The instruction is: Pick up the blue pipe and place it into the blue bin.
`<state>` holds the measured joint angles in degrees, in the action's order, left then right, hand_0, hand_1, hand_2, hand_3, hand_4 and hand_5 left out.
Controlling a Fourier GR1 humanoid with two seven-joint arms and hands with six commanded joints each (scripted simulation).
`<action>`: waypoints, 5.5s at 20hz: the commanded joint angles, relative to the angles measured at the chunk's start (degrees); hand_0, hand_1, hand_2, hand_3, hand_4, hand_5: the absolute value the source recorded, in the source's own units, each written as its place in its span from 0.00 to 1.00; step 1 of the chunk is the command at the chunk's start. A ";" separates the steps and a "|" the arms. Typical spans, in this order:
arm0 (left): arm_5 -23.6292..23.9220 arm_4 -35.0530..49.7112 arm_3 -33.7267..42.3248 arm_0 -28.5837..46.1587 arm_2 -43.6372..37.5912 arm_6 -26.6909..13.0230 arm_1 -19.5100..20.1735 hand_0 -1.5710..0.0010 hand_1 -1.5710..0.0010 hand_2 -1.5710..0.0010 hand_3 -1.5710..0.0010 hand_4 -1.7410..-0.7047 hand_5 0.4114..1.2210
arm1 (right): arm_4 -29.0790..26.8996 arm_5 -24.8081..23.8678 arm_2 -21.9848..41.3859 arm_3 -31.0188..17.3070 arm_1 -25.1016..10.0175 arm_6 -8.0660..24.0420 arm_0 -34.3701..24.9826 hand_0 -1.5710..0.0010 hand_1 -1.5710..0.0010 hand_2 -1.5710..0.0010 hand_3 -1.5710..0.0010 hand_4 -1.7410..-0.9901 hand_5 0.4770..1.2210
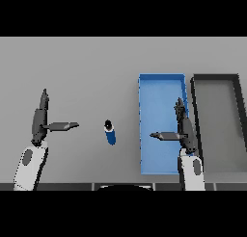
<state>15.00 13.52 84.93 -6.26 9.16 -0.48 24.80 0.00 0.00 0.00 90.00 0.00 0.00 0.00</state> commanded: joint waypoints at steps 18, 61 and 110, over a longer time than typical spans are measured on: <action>-20.35 0.53 6.27 6.83 6.63 9.49 11.47 1.00 1.00 1.00 1.00 0.70 0.21 | 7.23 4.33 5.03 7.68 -7.96 -3.65 6.54 1.00 1.00 1.00 1.00 0.70 0.15; -21.58 -8.67 -5.28 -4.69 23.87 11.75 -15.82 0.08 0.07 0.06 0.12 0.05 0.95 | 6.35 5.38 4.78 8.01 -7.92 -5.50 7.62 1.00 1.00 1.00 1.00 0.66 0.19; -28.38 -6.30 5.07 -10.11 23.77 3.72 -16.46 0.00 0.00 0.00 0.05 0.01 1.00 | -18.07 27.73 19.76 23.28 -16.52 18.90 -20.17 1.00 1.00 1.00 1.00 0.67 0.07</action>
<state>-13.51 7.29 89.99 -16.38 32.94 3.16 8.33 -18.06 27.73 19.77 113.29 -16.50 18.90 -20.21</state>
